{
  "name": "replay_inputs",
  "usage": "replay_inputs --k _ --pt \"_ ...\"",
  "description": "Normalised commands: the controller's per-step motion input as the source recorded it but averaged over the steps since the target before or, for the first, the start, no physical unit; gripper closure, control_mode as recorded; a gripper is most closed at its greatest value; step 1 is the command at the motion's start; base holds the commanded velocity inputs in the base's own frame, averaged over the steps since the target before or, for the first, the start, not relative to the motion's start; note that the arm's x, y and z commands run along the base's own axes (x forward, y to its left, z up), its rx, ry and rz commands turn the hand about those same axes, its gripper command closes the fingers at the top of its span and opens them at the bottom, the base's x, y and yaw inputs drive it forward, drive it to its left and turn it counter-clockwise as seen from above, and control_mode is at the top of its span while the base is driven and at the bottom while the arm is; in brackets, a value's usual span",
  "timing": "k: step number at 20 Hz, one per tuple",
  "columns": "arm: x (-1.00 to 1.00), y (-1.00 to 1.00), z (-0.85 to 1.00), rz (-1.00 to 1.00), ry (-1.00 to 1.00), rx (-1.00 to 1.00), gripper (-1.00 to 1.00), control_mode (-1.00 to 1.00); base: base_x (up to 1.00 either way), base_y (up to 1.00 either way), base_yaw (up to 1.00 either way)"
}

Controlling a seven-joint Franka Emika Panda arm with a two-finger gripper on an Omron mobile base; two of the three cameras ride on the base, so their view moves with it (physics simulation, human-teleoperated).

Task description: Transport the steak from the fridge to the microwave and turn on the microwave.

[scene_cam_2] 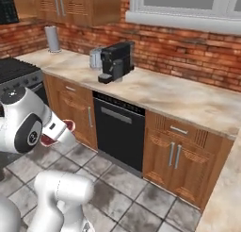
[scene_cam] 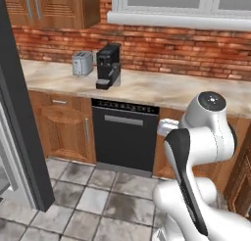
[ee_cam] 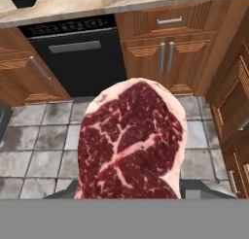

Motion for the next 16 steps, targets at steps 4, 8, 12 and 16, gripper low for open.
replay_inputs --k 4,8,12,16 --pt "0.0 0.0 0.0 0.0 0.0 0.0 1.0 1.0 0.52 -0.38 0.25" --pt "0.0 0.0 0.0 0.0 0.0 0.0 1.0 1.0 0.49 -0.38 0.26" --pt "0.0 0.0 0.0 0.0 0.0 0.0 1.0 1.0 0.46 -0.32 0.35" --pt "0.0 0.0 0.0 0.0 0.0 0.0 1.0 1.0 0.51 -0.26 0.43"
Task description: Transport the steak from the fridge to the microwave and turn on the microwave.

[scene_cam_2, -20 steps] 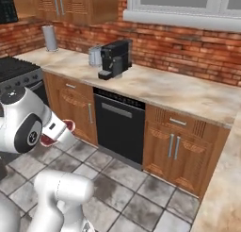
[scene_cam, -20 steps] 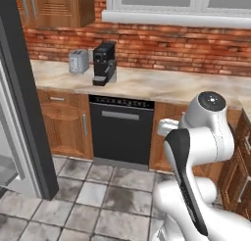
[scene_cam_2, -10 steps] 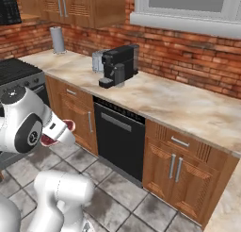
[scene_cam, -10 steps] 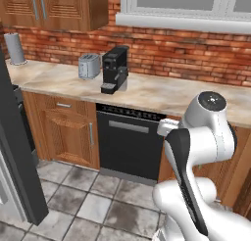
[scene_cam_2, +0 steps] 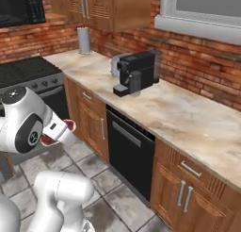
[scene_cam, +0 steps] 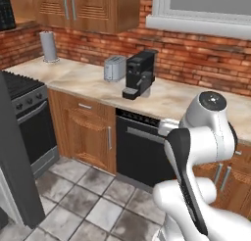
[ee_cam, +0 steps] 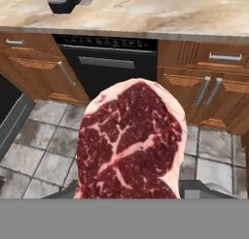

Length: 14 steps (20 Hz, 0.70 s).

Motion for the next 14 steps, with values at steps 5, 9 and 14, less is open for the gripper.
replay_inputs --k 5,9,14 --pt "0.0 0.0 0.0 0.0 0.0 0.0 1.0 1.0 0.55 -0.24 0.46" --pt "0.0 0.0 0.0 0.0 0.0 0.0 1.0 1.0 0.58 -0.25 0.46" --pt "0.0 0.0 0.0 0.0 0.0 0.0 1.0 1.0 0.61 -0.25 0.46"
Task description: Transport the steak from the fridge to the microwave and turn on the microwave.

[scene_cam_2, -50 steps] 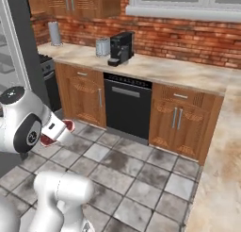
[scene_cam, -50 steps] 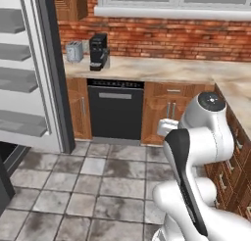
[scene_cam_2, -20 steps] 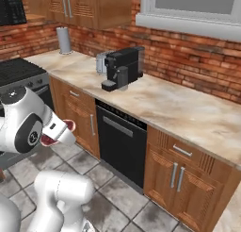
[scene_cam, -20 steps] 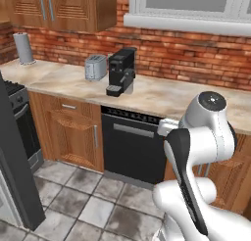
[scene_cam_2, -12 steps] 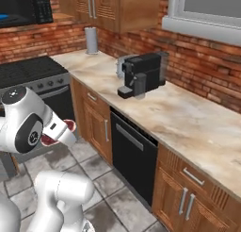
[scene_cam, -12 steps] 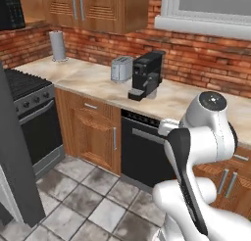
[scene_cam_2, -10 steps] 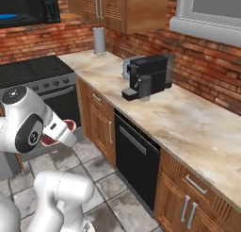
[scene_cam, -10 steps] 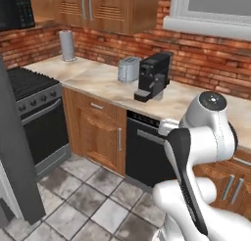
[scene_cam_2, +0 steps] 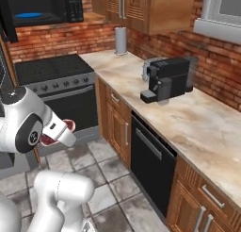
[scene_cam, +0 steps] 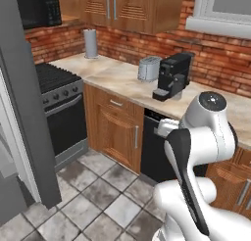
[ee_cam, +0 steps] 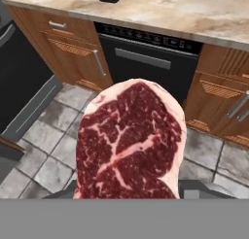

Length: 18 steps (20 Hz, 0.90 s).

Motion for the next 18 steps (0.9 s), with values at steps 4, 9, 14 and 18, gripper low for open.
replay_inputs --k 4,9,14,18 --pt "0.0 0.0 0.0 0.0 0.0 0.0 1.0 1.0 0.66 -0.29 0.47" --pt "0.0 0.0 0.0 0.0 0.0 0.0 1.0 1.0 0.71 -0.34 0.48" --pt "0.0 0.0 0.0 0.0 0.0 0.0 1.0 1.0 0.7 -0.42 0.46" --pt "0.0 0.0 0.0 0.0 0.0 0.0 1.0 1.0 0.67 -0.66 0.34"
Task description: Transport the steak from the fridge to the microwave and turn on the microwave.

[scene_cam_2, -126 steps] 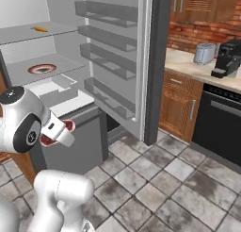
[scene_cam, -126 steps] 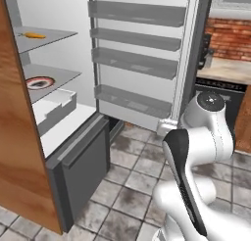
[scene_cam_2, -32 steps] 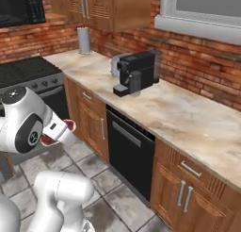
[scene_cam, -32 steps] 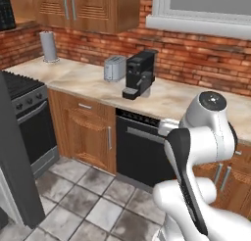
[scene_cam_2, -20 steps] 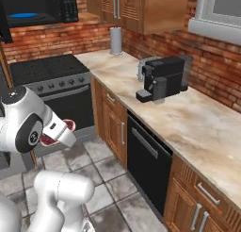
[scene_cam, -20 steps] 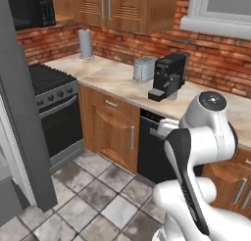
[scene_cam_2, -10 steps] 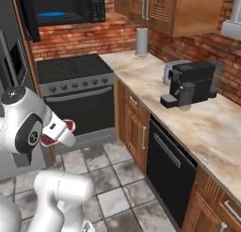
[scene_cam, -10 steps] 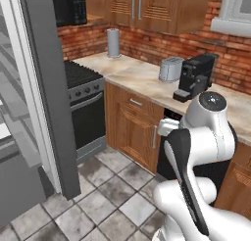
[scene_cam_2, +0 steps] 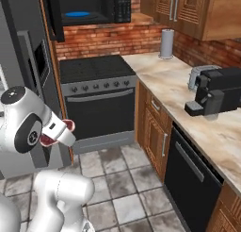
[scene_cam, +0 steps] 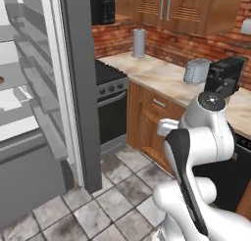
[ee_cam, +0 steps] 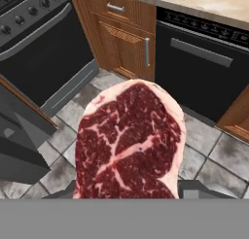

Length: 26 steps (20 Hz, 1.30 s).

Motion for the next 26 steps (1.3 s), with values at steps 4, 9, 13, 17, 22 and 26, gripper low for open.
replay_inputs --k 4,9,13,17,22,26 --pt "0.0 0.0 0.0 0.0 0.0 0.0 1.0 1.0 0.66 -0.88 0.22" --pt "0.0 0.0 0.0 0.0 0.0 0.0 1.0 1.0 0.69 -1.0 0.09" --pt "0.0 0.0 0.0 0.0 0.0 0.0 1.0 1.0 0.97 -0.97 0.0" --pt "0.0 0.0 0.0 0.0 0.0 0.0 1.0 1.0 1.0 -0.97 0.0" --pt "0.0 0.0 0.0 0.0 0.0 0.0 1.0 1.0 0.85 -1.0 0.08" --pt "0.0 0.0 0.0 0.0 0.0 0.0 1.0 1.0 0.74 -1.0 0.08"
